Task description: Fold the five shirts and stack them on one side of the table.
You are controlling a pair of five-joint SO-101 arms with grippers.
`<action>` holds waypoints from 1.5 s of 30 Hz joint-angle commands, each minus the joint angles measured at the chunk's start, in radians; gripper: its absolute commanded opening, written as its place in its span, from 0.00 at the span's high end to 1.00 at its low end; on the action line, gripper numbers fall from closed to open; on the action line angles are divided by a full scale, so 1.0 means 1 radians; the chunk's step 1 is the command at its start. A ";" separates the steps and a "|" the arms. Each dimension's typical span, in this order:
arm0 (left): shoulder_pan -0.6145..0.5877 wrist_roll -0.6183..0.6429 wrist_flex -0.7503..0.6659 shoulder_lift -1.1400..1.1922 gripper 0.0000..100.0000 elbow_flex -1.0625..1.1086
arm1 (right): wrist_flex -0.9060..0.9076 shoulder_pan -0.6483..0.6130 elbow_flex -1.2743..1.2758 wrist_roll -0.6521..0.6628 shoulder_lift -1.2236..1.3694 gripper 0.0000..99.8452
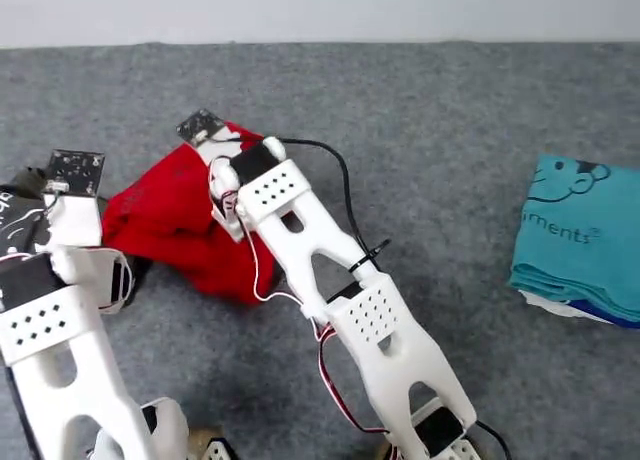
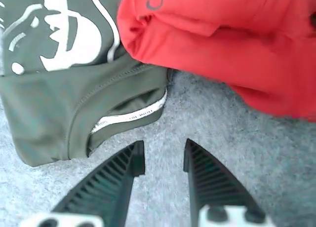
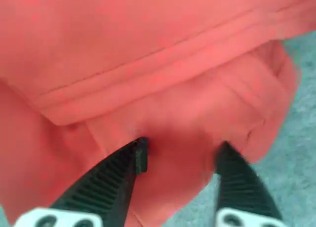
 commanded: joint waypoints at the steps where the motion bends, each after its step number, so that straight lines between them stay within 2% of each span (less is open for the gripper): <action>1: -0.006 -0.002 -0.014 -0.028 0.86 0.008 | 0.091 -0.016 -0.006 0.018 -0.012 0.97; 3: -0.006 -0.002 -0.012 -0.028 0.86 0.010 | 0.176 -0.016 -0.006 0.083 -0.016 0.98; 8: -0.006 -0.002 -0.017 -0.028 0.86 0.007 | 0.185 0.010 0.107 0.123 -0.105 0.99; 16: -0.008 -0.003 -0.015 -0.028 0.86 0.005 | 0.182 0.031 0.687 0.235 -0.501 0.99; 20: -0.003 -0.003 -0.018 -0.028 0.86 0.005 | 0.177 0.093 0.852 0.242 -0.644 0.99; 26: -0.002 -0.008 -0.020 -0.028 0.86 0.005 | 0.179 0.165 0.888 0.236 -0.697 0.96; 28: -0.002 -0.008 -0.035 -0.028 0.86 0.010 | 0.179 0.166 0.888 0.213 -0.702 0.88; 31: -0.002 -0.008 -0.040 -0.028 0.86 0.007 | 0.180 0.170 0.876 0.109 -0.714 0.72; 33: -0.002 -0.008 -0.040 -0.028 0.86 0.007 | 0.179 0.171 0.861 0.063 -0.730 0.67; 45: -0.002 -0.009 -0.054 -0.028 0.86 0.010 | 0.058 0.219 0.812 0.029 -0.578 0.75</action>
